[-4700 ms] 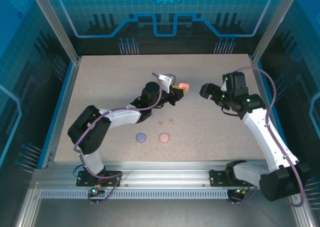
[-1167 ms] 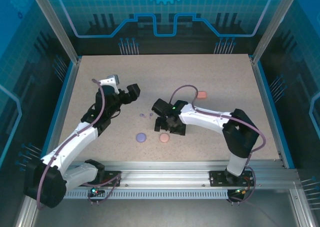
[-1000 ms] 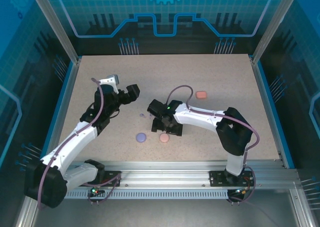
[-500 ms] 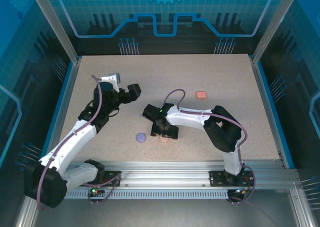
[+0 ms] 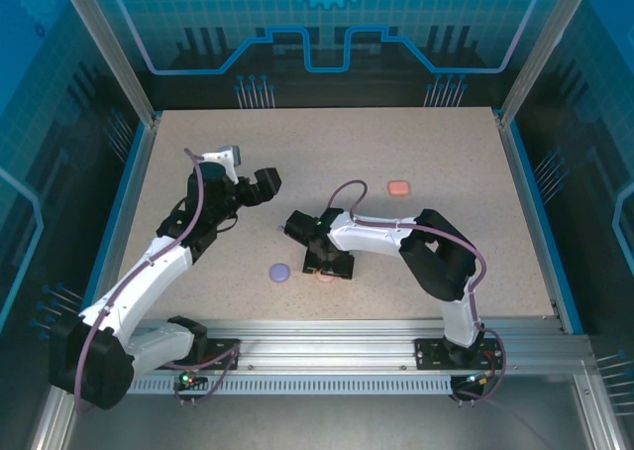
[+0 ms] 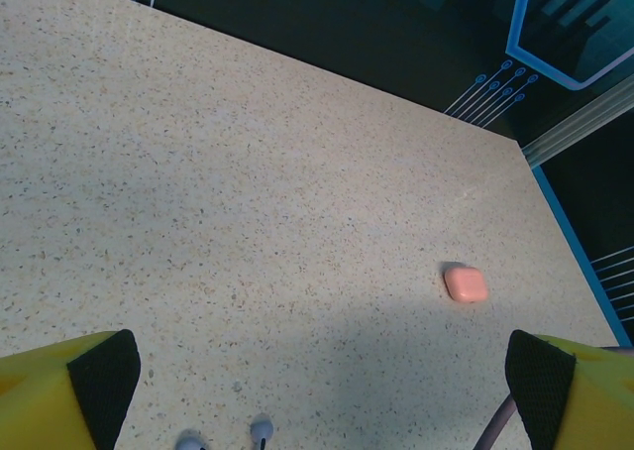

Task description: Insert the wireless bluetooth earbuds into the charging case

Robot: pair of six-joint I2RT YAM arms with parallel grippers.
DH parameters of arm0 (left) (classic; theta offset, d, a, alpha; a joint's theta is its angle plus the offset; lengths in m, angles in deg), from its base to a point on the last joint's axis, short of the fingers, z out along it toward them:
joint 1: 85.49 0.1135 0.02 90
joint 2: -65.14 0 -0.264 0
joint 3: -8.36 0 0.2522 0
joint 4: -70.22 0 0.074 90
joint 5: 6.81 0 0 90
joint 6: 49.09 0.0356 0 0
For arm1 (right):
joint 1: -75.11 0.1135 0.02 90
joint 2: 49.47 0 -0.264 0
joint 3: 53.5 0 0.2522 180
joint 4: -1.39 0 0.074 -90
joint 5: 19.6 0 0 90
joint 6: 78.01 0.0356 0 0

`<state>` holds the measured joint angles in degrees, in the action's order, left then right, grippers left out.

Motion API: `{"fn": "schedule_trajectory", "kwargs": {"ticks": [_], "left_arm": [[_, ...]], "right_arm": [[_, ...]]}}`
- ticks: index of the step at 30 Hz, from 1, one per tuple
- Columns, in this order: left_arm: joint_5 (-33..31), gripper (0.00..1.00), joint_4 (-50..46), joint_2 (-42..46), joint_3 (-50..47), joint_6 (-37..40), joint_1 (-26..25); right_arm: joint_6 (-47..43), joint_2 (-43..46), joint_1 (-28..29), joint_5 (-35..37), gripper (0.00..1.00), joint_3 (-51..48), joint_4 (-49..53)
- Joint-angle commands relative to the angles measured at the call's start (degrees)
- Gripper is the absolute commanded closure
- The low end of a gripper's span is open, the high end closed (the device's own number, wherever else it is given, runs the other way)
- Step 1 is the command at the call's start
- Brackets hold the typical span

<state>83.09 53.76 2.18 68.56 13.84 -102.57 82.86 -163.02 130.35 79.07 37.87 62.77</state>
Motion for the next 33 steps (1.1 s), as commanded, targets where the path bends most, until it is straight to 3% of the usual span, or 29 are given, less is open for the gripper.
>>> {"fn": "schedule_trajectory", "kwargs": {"ticks": [1, 9, 15, 22, 27, 33], "left_arm": [[1.59, 0.01, 0.43, -0.71, -0.28, -1.15, 0.23], [1.94, 0.01, 0.82, -0.85, -0.84, -2.06, 0.21], [2.91, 0.01, 2.41, -1.09, -2.03, -3.64, 0.21], [6.3, 0.01, 5.34, -1.9, -4.31, -6.37, 0.21], [10.49, 0.01, 10.44, -3.51, -6.37, -9.24, -0.55], [10.78, 0.01, 16.98, -5.31, -9.4, -11.21, -5.62]], "right_arm": [[1.46, -0.52, 0.91, 0.12, 0.3, -0.87, 0.04], [1.81, -1.54, 1.14, -0.34, 0.37, -0.79, -0.76], [1.99, -0.89, 1.18, -0.26, 0.51, -1.64, -1.84], [1.9, 7.41, 0.67, 1.98, 0.56, -5.78, -2.7], [-0.09, 16.9, -4.05, 2.6, 0.56, -10.42, -3.97], [-3.65, 25.74, -14.55, -0.27, 0.56, -13.26, -7.24]]}}
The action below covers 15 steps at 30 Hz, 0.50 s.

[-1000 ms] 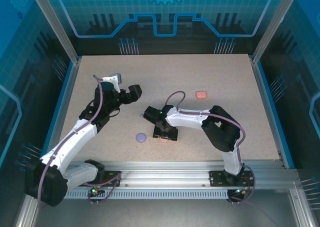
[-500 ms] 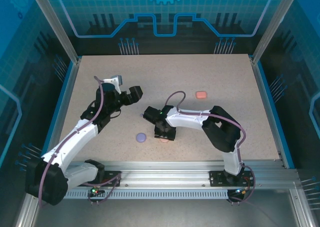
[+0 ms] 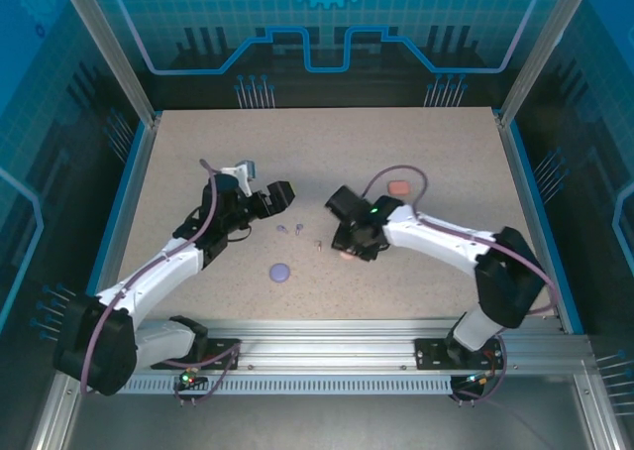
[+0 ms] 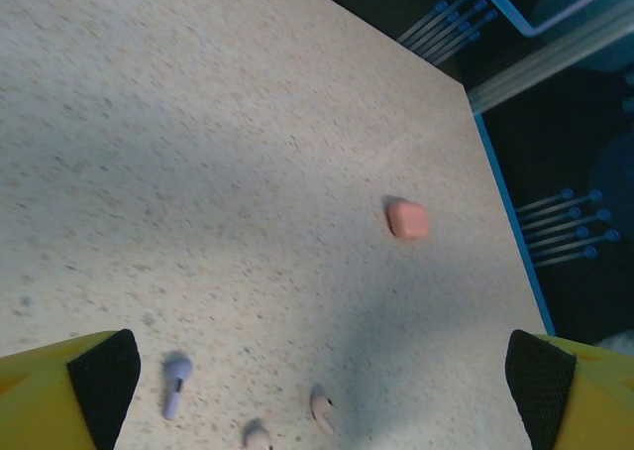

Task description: Insert the wireless bluetooth earbuds into the charging case

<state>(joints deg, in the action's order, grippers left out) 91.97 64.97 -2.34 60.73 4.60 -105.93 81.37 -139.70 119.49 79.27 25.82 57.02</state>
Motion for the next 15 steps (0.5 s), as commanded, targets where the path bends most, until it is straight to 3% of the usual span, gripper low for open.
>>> {"fn": "schedule_trajectory", "kwargs": {"ticks": [1, 8, 15], "left_arm": [[1.45, 0.01, 8.16, -0.98, -2.78, -2.74, -3.41], [-1.1, 0.01, 25.19, -3.91, -9.77, -8.39, -8.73], [0.45, 0.01, 38.27, -12.39, -9.79, -11.89, -11.69]], "right_arm": [[-2.53, 3.22, -5.46, -1.05, 0.56, -1.09, -1.85], [-0.01, 4.46, -15.12, -6.39, 0.56, 0.09, -5.47], [6.03, 2.6, -18.62, -10.18, 0.56, 1.47, -9.31]]}}
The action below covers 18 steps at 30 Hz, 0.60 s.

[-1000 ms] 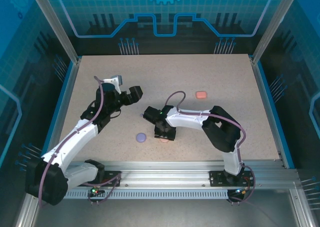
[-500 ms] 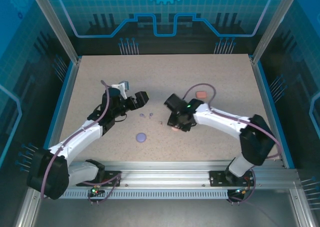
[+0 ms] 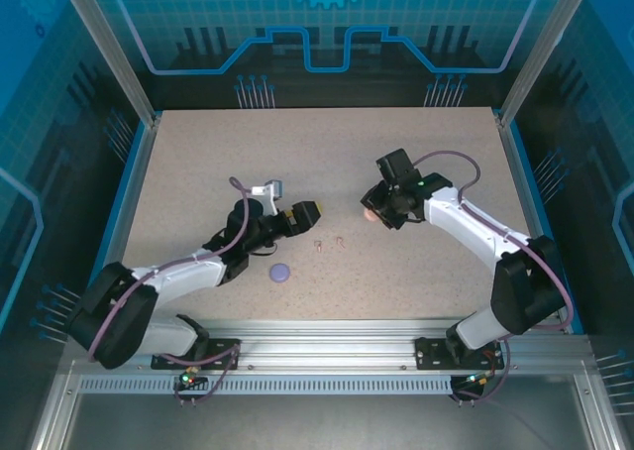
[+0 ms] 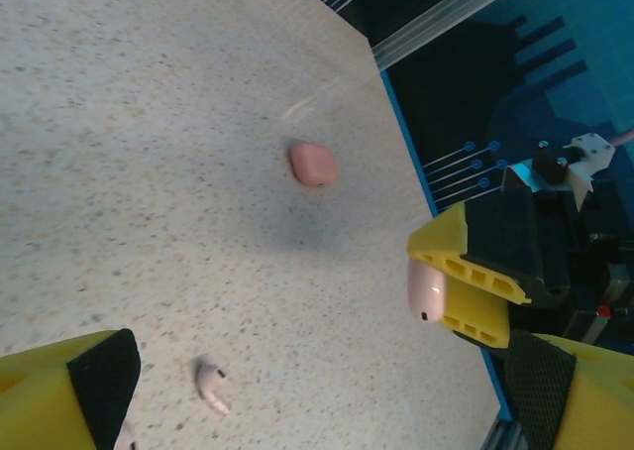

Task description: Insert the wireless bluetooth earbuds into the charging case

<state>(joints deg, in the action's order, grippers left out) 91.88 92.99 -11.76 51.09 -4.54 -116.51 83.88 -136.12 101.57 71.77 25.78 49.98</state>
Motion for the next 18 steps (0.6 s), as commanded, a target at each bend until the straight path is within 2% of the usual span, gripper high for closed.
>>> {"fn": "schedule_trajectory", "kwargs": {"ticks": [1, 4, 11, 14, 18], "left_arm": [[0.54, 0.01, 12.31, -4.63, -0.03, -3.36, -1.62], [0.41, 0.01, 17.76, -9.5, 0.79, -5.02, -2.75], [0.45, 0.05, 22.15, -17.59, 5.45, -6.21, -5.07], [0.97, 0.09, 23.57, -20.42, 7.32, -6.49, -5.97], [1.15, 0.22, 25.65, -23.71, 8.77, -7.28, -6.93]], "right_arm": [[4.16, -1.3, -0.79, -2.93, 0.55, 1.92, -2.54], [6.12, -2.4, -0.93, -3.73, 0.55, 2.49, -3.65], [8.79, -3.92, -0.63, -4.54, 0.56, 3.34, -4.91], [9.38, -4.29, -0.07, -4.03, 0.56, 3.89, -4.7], [10.16, -5.22, 0.82, -3.74, 0.56, 5.0, -4.59]]}}
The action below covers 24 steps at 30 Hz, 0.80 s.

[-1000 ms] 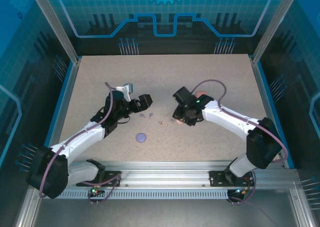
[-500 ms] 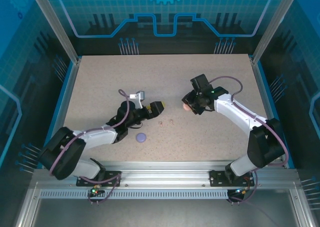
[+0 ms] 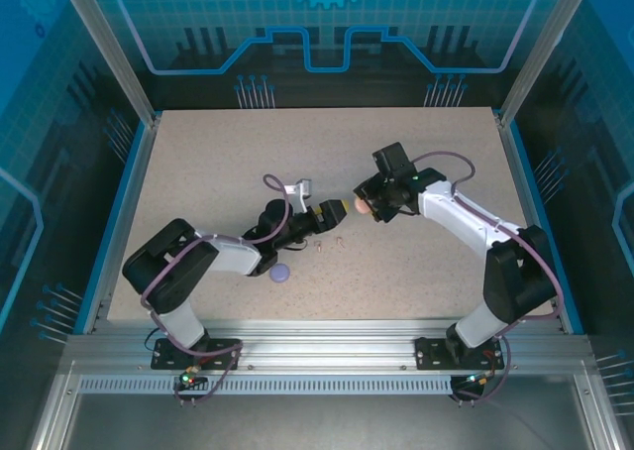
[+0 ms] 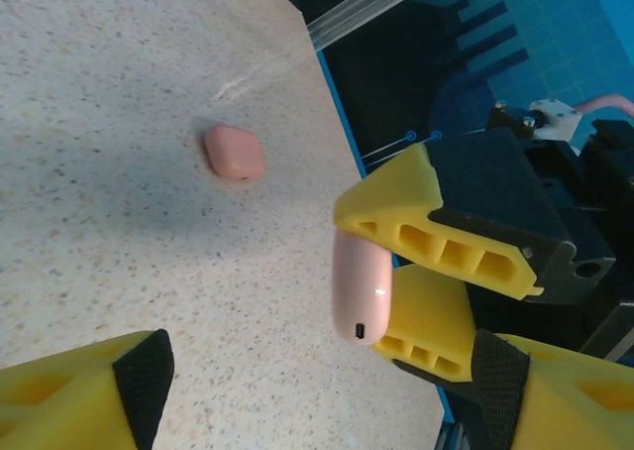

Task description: Insert the wireless bluetooth earbuds into the charging case

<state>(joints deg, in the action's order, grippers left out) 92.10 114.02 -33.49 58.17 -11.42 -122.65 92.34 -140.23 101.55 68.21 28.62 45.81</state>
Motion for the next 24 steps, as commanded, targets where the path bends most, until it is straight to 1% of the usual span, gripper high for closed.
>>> {"fn": "schedule_trajectory", "kwargs": {"ticks": [1, 4, 8, 14, 17, 21, 24], "left_arm": [[1.0, 0.25, 5.28, -2.73, 1.9, -0.57, -1.01], [1.0, 0.34, 6.14, -4.16, 2.6, -1.04, -1.45], [0.91, 0.38, 7.12, -5.06, 3.05, -1.1, -1.76], [0.34, 0.41, 7.85, -5.73, 3.85, -0.84, -2.12], [-0.16, 0.45, 8.26, -6.22, 4.03, -0.83, -2.17], [-1.04, 0.52, 9.21, -6.9, 4.02, -0.86, -2.22], [-1.52, 0.55, 9.94, -7.39, 4.11, -0.93, -2.22]], "right_arm": [[1.75, -1.34, 1.05, -0.18, 0.56, 2.6, -0.3], [2.02, -1.96, 1.83, -0.01, 0.56, 3.73, -0.06], [2.24, -2.49, 2.89, 0.35, 0.56, 4.84, 0.2], [2.49, -3.11, 4.23, 0.61, 0.56, 5.34, 0.29], [2.69, -2.98, 4.57, 0.75, 0.56, 5.21, 0.26], [2.7, -2.8, 4.76, 0.88, 0.56, 5.02, 0.24], [2.7, -2.69, 4.85, 0.97, 0.56, 4.95, 0.24]]}}
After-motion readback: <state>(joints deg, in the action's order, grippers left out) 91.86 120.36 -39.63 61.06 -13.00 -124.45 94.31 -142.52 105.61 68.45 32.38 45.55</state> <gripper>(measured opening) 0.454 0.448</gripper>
